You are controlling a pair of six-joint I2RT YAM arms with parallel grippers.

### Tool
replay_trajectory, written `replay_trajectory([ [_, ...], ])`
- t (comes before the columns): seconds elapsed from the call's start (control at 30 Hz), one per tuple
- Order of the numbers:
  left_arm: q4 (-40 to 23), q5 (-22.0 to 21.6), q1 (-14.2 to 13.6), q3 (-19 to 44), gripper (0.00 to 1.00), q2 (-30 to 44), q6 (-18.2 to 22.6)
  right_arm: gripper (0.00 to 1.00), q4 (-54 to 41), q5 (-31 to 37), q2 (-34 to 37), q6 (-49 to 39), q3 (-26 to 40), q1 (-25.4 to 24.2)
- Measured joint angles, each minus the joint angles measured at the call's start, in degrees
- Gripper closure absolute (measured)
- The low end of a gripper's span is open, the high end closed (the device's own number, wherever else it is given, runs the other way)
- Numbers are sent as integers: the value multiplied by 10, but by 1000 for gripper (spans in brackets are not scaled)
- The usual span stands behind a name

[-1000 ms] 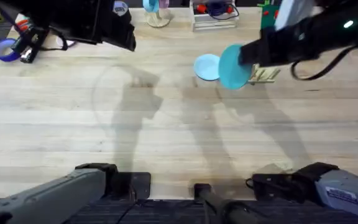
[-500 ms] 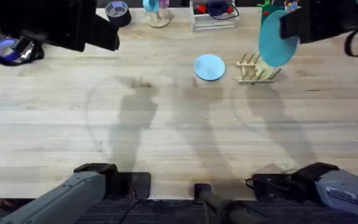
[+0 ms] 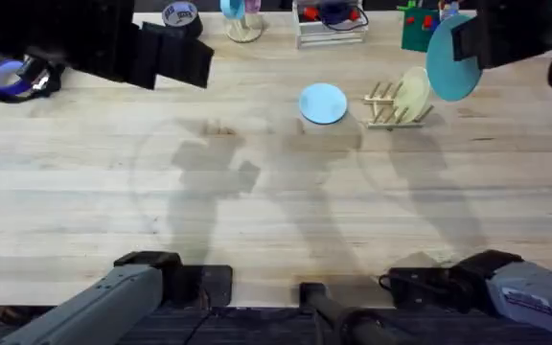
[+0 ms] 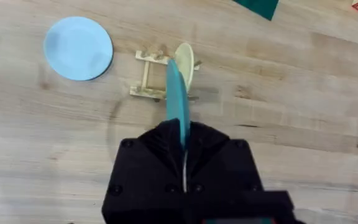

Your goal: Pick up the plates from the table one by one and place each into a slot on the dish rack.

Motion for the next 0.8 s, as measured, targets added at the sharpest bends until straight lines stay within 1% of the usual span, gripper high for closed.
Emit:
replay_trajectory([
  [0.03, 0, 0, 0, 0, 17, 0, 1, 972, 0, 1, 0, 0, 0, 0],
  [0.1, -2, 0, 0, 0, 8, 0, 1, 972, 4, 2, 0, 1, 0, 0],
  [0.57, -2, 0, 0, 0, 8, 0, 1, 973, 29, 2, 0, 13, 2, 0],
  [0.7, -2, 0, 0, 0, 8, 0, 1, 973, 28, 2, 0, 16, 14, -2],
  [0.8, -2, 0, 0, 0, 8, 0, 1, 973, 23, 2, 0, 18, 35, -9],
])
